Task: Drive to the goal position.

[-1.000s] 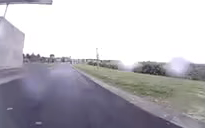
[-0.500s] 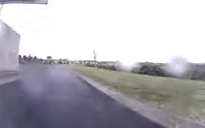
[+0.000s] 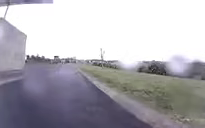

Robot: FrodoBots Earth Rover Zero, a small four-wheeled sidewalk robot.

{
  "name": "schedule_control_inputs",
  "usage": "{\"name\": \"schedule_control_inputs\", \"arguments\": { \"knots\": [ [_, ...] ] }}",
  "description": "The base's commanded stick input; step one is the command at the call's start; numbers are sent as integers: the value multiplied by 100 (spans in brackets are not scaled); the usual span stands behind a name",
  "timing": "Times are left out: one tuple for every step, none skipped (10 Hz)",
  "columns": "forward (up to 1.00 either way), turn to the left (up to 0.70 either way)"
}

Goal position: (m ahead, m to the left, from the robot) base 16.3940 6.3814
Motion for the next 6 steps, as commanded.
{"name": "schedule_control_inputs", "arguments": {
  "knots": [
    [100,0],
    [100,0],
    [100,0],
    [100,0],
    [100,0],
    [100,0]
  ]
}}
